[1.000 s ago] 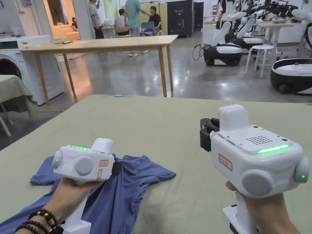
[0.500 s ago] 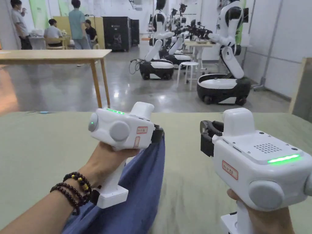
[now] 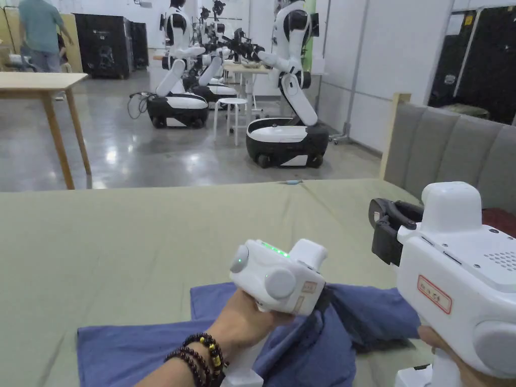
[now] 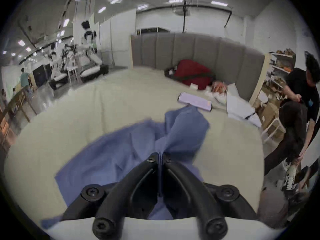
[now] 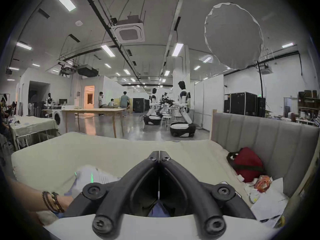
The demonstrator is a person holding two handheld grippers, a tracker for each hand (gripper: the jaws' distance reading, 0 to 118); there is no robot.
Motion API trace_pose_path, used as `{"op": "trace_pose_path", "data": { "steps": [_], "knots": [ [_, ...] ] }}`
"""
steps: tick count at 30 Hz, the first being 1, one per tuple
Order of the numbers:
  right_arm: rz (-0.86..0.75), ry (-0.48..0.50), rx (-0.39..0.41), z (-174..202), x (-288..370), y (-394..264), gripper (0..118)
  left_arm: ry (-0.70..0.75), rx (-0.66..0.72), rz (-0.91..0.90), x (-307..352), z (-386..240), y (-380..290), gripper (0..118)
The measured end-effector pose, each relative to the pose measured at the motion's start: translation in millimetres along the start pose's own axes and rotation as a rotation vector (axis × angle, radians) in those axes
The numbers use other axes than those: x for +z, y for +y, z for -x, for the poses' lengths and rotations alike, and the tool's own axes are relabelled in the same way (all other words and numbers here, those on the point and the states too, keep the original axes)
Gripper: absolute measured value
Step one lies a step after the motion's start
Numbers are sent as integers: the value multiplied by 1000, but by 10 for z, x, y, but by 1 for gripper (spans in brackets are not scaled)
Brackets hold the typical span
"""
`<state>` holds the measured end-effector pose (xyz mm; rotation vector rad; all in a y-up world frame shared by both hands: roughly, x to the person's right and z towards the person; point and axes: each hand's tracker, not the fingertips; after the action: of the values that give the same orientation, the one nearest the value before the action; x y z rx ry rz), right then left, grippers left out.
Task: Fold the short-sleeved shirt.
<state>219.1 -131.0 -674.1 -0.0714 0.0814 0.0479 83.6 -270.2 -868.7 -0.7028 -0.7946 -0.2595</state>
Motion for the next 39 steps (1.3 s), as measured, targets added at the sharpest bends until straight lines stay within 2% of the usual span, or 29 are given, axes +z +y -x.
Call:
{"op": "trace_pose_path", "data": {
  "steps": [4,7,8,9,10,12,13,14,15,18,19,24,25,26,27,28,29,30,33,35,38,39],
  "knots": [
    [38,-1,-9,-80,-58,-178,1,29,47,97,-411,71,-545,0],
    [64,5,-11,-83,-133,-279,1,30,74,104,-474,96,-686,0],
    [70,7,-13,-79,-141,-295,1,30,81,87,-437,110,-619,2],
    [73,10,-15,-75,-147,-308,1,35,85,83,-407,122,-554,8],
    [74,12,-16,-63,-142,-308,1,41,93,43,-337,149,-486,27],
    [70,12,-16,-29,-109,-293,1,39,117,-67,-108,182,-377,108],
    [65,12,-14,-14,-89,-281,1,46,140,-94,15,238,-315,116],
    [62,13,-13,5,-67,-266,1,60,214,-135,265,319,-329,115],
    [58,15,-12,22,-47,-253,1,77,191,-209,531,344,-142,116],
    [50,23,-15,77,20,-226,1,140,259,-278,1280,608,-76,116],
    [51,23,-15,108,43,-227,1,162,267,-336,1363,637,-498,117],
    [45,35,-43,283,130,-289,1,309,404,-484,2391,1057,-1185,115],
    [48,42,-53,326,147,-308,1,347,426,-480,2545,1114,-1354,94],
    [54,54,-65,363,152,-329,1,372,435,-485,2695,1151,-1515,38],
    [60,57,-76,404,143,-341,1,385,423,-493,2818,1225,-1635,0],
    [82,87,-83,444,125,-342,1,428,403,-514,2942,1238,-1759,0],
    [87,112,-84,481,120,-348,1,504,435,-450,3027,1237,-1867,0],
    [82,108,-83,515,115,-357,1,563,397,-495,3068,1205,-1886,0],
    [87,114,-59,611,108,-373,1,485,474,-477,3114,1297,-1994,0],
    [95,116,-51,639,103,-387,1,526,486,-431,3152,1482,-1957,0],
    [112,121,-48,629,110,-415,1,563,458,-329,2859,1696,-1815,0],
    [117,120,-45,619,112,-427,1,586,455,-277,2730,1800,-1787,9]
  ]
}}
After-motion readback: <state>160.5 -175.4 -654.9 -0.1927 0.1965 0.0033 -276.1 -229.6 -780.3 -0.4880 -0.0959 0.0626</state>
